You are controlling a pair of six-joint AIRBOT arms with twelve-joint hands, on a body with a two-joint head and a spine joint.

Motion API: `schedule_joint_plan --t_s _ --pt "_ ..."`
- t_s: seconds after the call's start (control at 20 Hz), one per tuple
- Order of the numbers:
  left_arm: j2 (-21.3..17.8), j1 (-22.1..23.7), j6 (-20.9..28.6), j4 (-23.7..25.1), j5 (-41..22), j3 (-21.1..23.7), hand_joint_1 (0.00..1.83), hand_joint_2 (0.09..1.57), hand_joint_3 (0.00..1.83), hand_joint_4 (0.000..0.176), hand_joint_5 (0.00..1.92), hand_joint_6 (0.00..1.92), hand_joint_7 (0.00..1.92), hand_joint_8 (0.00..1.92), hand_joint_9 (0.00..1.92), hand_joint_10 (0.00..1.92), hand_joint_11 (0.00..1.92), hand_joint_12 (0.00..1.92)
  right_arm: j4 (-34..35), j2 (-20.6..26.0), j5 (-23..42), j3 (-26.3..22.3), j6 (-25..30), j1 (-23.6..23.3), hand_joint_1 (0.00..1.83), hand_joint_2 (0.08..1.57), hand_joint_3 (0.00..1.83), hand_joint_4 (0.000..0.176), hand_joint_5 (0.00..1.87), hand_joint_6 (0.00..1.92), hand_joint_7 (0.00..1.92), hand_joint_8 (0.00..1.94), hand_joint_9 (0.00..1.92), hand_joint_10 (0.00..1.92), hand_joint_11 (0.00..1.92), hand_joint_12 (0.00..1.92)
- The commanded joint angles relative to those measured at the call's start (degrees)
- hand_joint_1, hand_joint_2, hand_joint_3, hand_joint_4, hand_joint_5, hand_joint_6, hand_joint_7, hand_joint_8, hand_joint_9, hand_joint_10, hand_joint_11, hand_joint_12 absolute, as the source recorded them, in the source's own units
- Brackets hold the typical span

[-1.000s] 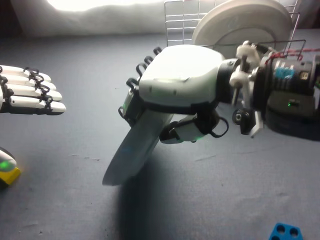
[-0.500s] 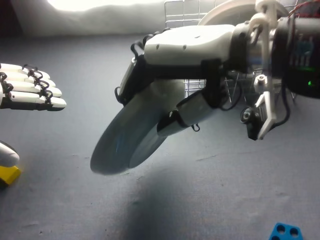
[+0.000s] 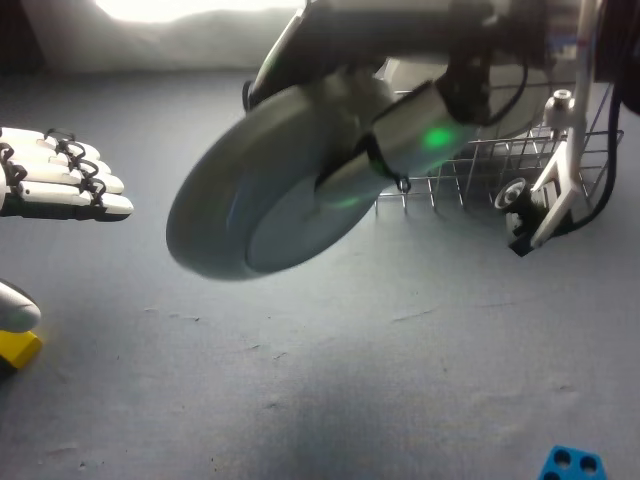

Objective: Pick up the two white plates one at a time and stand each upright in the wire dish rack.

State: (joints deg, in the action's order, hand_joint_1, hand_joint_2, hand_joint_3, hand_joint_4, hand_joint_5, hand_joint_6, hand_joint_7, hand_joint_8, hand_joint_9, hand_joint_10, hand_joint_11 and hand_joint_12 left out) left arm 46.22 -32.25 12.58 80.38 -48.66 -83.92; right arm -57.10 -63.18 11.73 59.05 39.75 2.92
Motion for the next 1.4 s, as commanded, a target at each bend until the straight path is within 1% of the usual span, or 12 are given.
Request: schedule_joint_plan --t_s 0.0,0.1,0.3,0.5,0.65,0.75,0.85,0.9,1.05,1.25,1.3,1.35 --pt "-0.2 0.7 0.3 -3.6 -1.4 -0.4 0.0 1.12 0.0 0.0 0.03 0.0 0.0 0.0 0.0 0.0 0.0 0.0 2.5 0.4 3.9 0.4 2.7 -1.5 1.38 1.1 0.0 0.0 0.94 1.05 1.02 0.94 0.95 1.05 0.86 1.11" --pt "-0.2 0.7 0.4 -3.6 -1.4 -0.5 0.0 1.12 0.0 0.0 0.03 0.0 0.01 0.0 0.0 0.0 0.0 0.0 2.5 0.5 2.4 1.3 6.7 -2.2 1.37 1.11 0.0 0.0 0.92 1.09 0.99 0.98 0.91 1.1 0.82 1.14" --pt "-0.2 0.7 0.5 -3.5 -1.3 -0.6 0.0 1.12 0.0 0.0 0.03 0.0 0.0 0.0 0.0 0.0 0.0 0.0 2.5 0.7 1.1 2.6 11.8 -3.3 1.38 1.1 0.0 0.0 0.93 1.06 1.01 0.96 0.93 1.07 0.83 1.13" --pt "-0.2 0.7 0.9 -2.7 -1.3 -0.8 0.0 1.12 0.0 0.0 0.03 0.0 0.01 0.0 0.0 0.0 0.0 0.0 2.6 0.7 -3.6 3.3 16.3 -4.4 1.37 1.11 0.0 0.0 0.93 1.05 1.0 0.99 0.91 1.1 0.82 1.14" --pt "0.0 0.7 0.9 -1.9 -0.8 -1.0 0.0 1.12 0.0 0.0 0.02 0.0 0.0 0.0 0.0 0.0 0.0 0.0 2.9 0.7 -7.3 3.5 17.3 -5.1 1.37 1.11 0.0 0.0 0.93 1.06 0.99 0.98 0.92 1.1 0.81 1.15" --pt "0.0 0.5 0.9 -1.7 -0.9 -1.0 0.0 1.12 0.0 0.0 0.03 0.01 0.0 0.0 0.0 0.0 0.0 0.0 3.5 0.7 -8.6 3.8 17.2 -5.2 1.38 1.1 0.0 0.0 0.93 1.04 1.02 0.96 0.93 1.09 0.81 1.15" --pt "0.1 0.4 0.9 -1.7 -0.8 -1.3 0.0 1.12 0.0 0.0 0.03 0.0 0.0 0.0 0.0 0.0 0.0 0.0 3.9 0.4 -8.8 4.4 17.2 -5.3 1.38 1.11 0.0 0.0 0.93 1.06 1.01 0.98 0.92 1.08 0.81 1.15" --pt "0.1 0.6 0.9 -1.7 -0.7 -1.3 0.0 1.12 0.0 0.0 0.03 0.01 0.0 0.0 0.0 0.0 0.0 0.0 3.9 0.2 -8.7 4.6 17.2 -5.3 1.37 1.12 0.0 0.0 0.91 1.1 0.98 1.02 0.9 1.12 0.79 1.16" --pt "0.0 1.1 1.1 -1.7 -0.7 -1.3 0.0 1.12 0.0 0.0 0.04 0.0 0.0 0.0 0.0 0.0 0.0 0.0 3.9 -0.3 -8.6 5.3 17.1 -5.1 1.38 1.11 0.0 0.0 0.93 1.05 1.02 0.98 0.91 1.09 0.81 1.18" --pt "-0.1 1.1 1.3 -1.7 -0.7 -0.9 0.0 1.12 0.0 0.0 0.04 0.01 0.01 0.0 0.0 0.0 0.0 0.0 3.9 -1.4 -8.2 6.6 16.7 -5.0 1.38 1.1 0.0 0.0 0.93 1.03 1.02 0.98 0.94 1.07 0.81 1.16" --pt "-0.1 1.1 1.3 -1.7 -0.7 -0.9 0.0 1.12 0.0 0.0 0.04 0.0 0.01 0.0 0.0 0.0 0.0 0.0 3.9 -1.8 -7.9 7.1 16.6 -5.0 1.37 1.11 0.0 0.0 0.91 1.06 0.99 1.02 0.91 1.11 0.79 1.16" --pt "-0.1 1.1 1.3 -1.7 -0.7 -1.0 0.0 1.12 0.0 0.0 0.04 0.0 0.01 0.0 0.0 0.0 0.0 0.0 3.9 -2.4 -7.7 7.7 16.6 -4.9 1.38 1.11 0.0 0.0 0.92 1.05 1.0 1.0 0.93 1.09 0.81 1.16"
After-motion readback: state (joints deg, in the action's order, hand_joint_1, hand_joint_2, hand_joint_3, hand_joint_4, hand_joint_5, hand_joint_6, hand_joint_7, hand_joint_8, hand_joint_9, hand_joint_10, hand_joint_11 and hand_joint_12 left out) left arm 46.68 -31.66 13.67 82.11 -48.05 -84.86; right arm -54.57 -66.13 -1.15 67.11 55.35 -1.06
